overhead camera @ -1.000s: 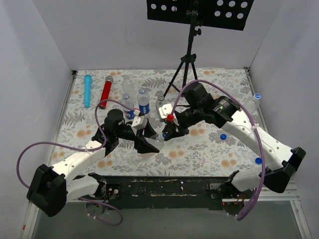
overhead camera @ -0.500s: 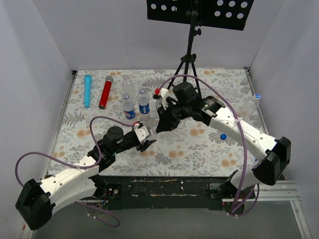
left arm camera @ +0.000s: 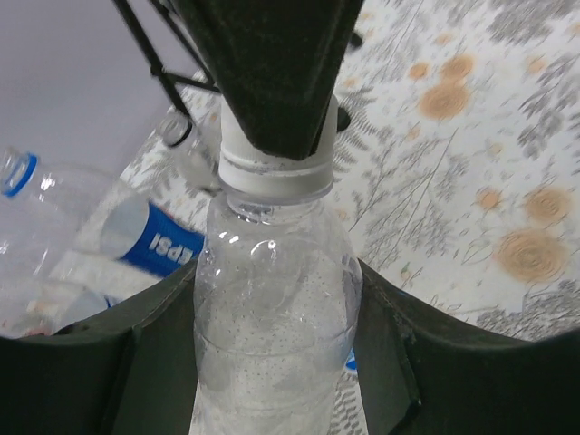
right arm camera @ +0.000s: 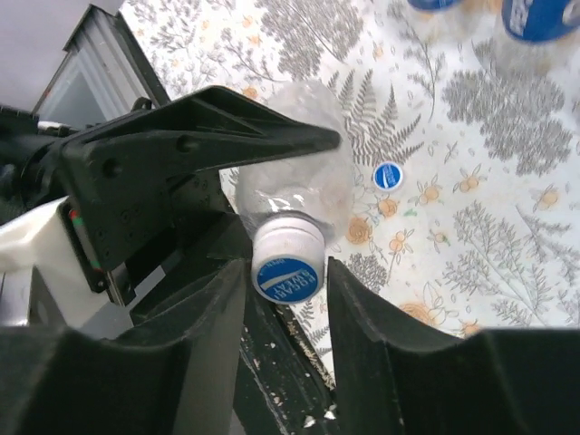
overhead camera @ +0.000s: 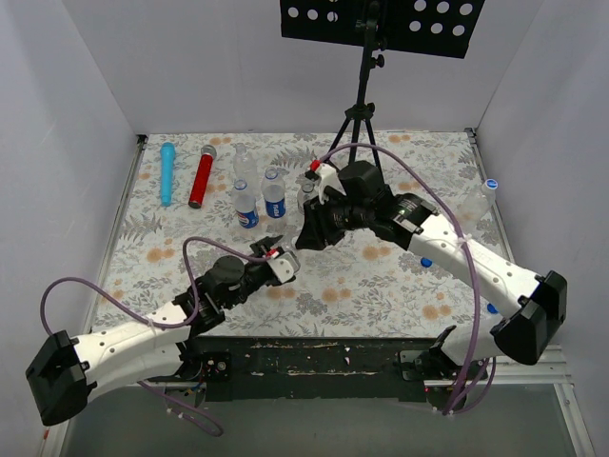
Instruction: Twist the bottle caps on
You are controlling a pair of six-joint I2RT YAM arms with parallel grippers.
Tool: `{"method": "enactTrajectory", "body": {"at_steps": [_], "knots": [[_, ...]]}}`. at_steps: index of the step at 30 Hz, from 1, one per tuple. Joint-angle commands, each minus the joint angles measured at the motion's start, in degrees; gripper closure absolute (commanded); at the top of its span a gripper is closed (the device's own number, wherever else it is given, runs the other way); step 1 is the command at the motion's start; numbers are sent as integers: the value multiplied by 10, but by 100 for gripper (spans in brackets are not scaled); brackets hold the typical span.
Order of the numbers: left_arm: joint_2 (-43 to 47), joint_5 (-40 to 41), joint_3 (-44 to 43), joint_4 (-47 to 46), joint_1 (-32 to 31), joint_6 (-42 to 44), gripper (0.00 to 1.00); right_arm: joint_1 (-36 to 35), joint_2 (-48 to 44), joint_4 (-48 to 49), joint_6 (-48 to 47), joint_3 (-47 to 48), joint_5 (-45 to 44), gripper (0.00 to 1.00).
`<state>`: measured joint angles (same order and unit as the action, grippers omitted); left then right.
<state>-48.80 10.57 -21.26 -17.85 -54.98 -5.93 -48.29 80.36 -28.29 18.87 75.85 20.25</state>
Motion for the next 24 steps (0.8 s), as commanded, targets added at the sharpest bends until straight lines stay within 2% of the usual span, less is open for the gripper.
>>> {"method": "enactTrajectory", "body": {"at_steps": [1, 3, 5, 11, 13, 16, 24], "knots": [[-2, -200, -73, 48, 64, -81, 99, -2, -50, -15, -108, 59, 13, 45], [-18, -308, -94, 74, 113, -112, 98, -3, -70, -21, -167, 61, 14, 34], [-37, -401, -112, 92, 143, -138, 97, -3, -86, -24, -224, 58, 24, 28], [-98, -620, -151, 120, 185, -185, 93, -2, -123, -73, -419, 41, 103, 28], [-109, -662, -159, 126, 189, -193, 92, -2, -128, -98, -481, 35, 151, 29], [-117, -702, -163, 120, 193, -205, 93, -3, -129, -113, -530, 24, 165, 32], [-124, -728, -165, 117, 196, -212, 93, -4, -98, -172, -590, 48, 208, 39]]}}
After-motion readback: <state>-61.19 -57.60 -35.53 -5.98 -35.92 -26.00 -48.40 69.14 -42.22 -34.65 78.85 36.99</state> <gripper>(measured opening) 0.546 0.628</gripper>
